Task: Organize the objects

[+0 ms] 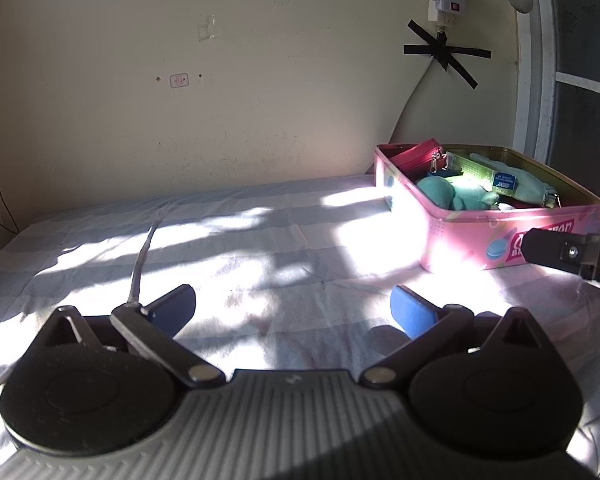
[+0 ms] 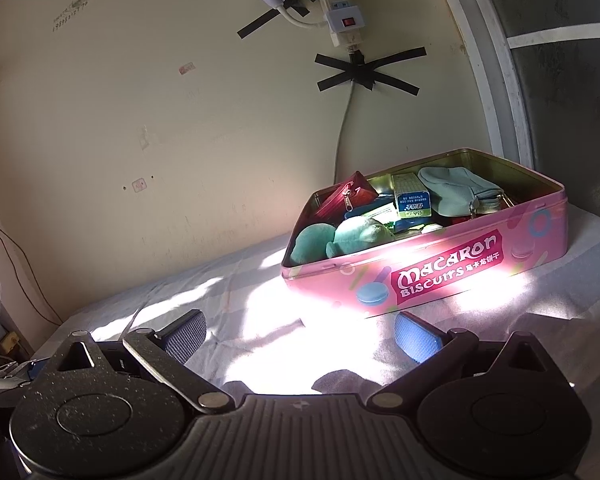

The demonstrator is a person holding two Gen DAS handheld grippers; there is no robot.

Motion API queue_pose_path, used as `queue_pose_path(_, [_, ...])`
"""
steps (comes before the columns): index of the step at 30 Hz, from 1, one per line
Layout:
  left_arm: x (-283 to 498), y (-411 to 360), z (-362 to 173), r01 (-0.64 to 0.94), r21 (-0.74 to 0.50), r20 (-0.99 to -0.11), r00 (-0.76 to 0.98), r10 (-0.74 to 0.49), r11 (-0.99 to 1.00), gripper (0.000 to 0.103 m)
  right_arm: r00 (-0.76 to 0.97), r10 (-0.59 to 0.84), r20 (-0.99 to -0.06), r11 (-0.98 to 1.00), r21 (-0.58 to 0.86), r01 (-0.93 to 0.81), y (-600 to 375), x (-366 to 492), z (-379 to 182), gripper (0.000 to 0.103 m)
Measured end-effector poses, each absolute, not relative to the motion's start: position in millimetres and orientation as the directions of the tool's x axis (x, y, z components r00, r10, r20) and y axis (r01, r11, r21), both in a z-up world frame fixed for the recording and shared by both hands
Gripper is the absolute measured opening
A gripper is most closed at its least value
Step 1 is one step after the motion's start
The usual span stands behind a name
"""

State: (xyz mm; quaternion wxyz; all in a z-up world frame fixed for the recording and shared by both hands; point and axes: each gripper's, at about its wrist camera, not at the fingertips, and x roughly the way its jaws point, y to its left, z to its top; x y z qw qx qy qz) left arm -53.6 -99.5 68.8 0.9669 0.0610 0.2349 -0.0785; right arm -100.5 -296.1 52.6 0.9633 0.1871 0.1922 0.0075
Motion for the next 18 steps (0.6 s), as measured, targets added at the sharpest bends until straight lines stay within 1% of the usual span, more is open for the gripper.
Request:
queue_pose_path(7, [-50.6, -99.2, 63.9, 0.166, 0.069, -0.473, 0.873, -0.114, 0.984, 0.103, 0.922, 0.086, -0.378, 0.929, 0.366, 0.063, -297.7, -98.3, 50.2, 0.096])
queue_pose_path(18, [-45.8, -98.5, 59.0, 0.182, 0.049, -0.511, 0.849, -0.132, 0.982, 0.103, 0.916, 0.091, -0.392, 0.929, 0.365, 0.064, -299.0, -94.8, 47.3, 0.096])
